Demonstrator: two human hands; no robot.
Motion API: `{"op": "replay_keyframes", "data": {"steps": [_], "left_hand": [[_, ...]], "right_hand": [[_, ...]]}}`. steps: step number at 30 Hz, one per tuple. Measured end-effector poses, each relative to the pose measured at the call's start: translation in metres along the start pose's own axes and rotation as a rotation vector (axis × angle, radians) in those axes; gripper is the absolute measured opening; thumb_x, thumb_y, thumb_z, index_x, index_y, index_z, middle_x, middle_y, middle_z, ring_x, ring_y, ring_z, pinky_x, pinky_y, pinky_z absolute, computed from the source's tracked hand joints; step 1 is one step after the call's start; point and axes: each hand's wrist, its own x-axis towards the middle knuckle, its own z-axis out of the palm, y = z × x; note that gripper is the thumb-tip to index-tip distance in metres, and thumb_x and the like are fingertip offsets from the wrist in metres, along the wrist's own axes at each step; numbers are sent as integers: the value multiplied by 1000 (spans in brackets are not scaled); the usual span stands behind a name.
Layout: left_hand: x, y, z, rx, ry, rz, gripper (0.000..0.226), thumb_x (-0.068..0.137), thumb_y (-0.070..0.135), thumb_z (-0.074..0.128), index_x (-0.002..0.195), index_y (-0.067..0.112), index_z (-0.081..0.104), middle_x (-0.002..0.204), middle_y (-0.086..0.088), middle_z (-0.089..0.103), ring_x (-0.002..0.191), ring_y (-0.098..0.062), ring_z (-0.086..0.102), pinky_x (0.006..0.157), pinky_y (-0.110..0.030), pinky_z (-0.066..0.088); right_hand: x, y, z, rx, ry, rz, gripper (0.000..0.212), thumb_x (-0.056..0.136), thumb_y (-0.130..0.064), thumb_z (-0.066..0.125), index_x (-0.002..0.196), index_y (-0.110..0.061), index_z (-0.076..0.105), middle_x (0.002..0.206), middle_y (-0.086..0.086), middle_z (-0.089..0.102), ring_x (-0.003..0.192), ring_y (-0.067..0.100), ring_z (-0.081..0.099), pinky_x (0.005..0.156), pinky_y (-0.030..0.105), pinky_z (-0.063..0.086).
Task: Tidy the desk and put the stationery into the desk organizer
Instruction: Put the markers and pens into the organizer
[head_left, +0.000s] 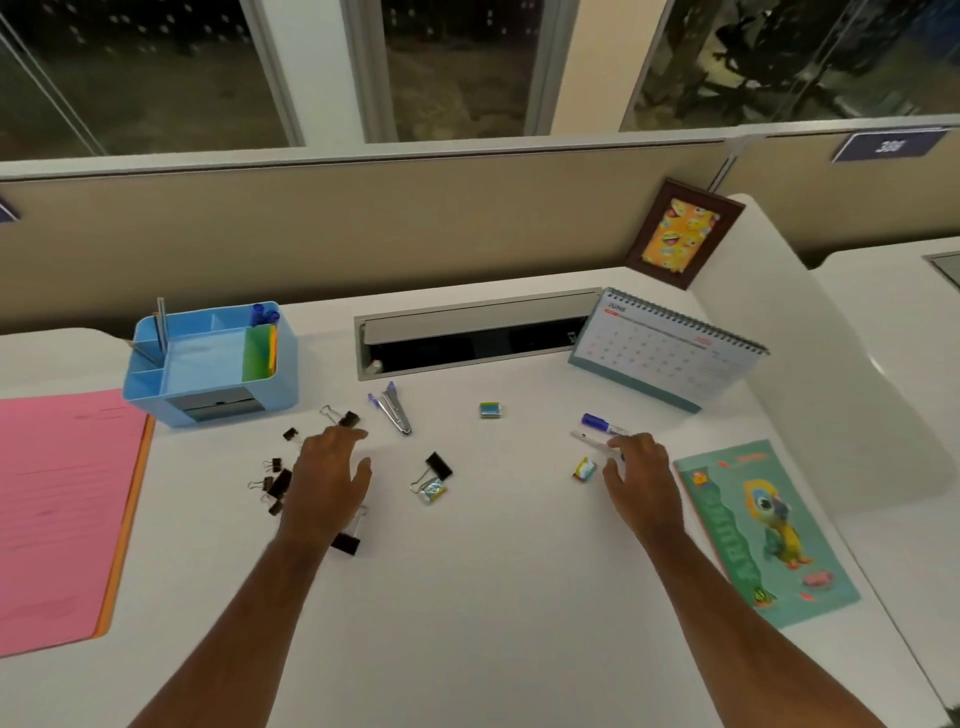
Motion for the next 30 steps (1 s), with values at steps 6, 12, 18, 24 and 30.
{"op": "replay_keyframes", "data": {"steps": [6,12,18,24,30], "left_hand": [[-19,6,11,36,-69,-16,40,87,13,76,125,13,67,121,-10,66,114,-38,57,97,-48,49],[-34,26,15,53,-100,-8,39,87,15,76,126,13,67,123,-9,66,114,-35,57,96,-46,49],[-44,54,12,16,-100,7,39,89,16,74,127,14,66,123,-7,65,114,-32,57,96,-44,50],[-46,84,8,-48,-51,62,41,89,16,71,129,18,61,123,-1,62,112,-27,55,95,-44,52],[-42,129,-2,-106,23,229,34,90,10,64,120,26,67,112,7,64,101,-19,56,91,-37,49]], "right_hand": [[-14,31,-8,-142,-6,32,32,93,-22,69,123,-12,66,120,10,60,106,27,54,88,40,52],[-18,43,-6,-124,-10,32,23,93,-23,70,114,-13,70,107,6,66,99,24,56,83,39,50],[-25,37,-11,45,73,94,19,94,-25,70,109,-14,67,95,4,71,84,20,61,73,37,55],[-24,-1,-30,545,102,98,12,94,-20,71,105,-20,65,100,0,70,89,16,66,71,17,48],[-25,-58,-40,707,10,0,13,92,-22,75,105,-19,73,94,-6,71,78,5,64,69,14,51]]}}
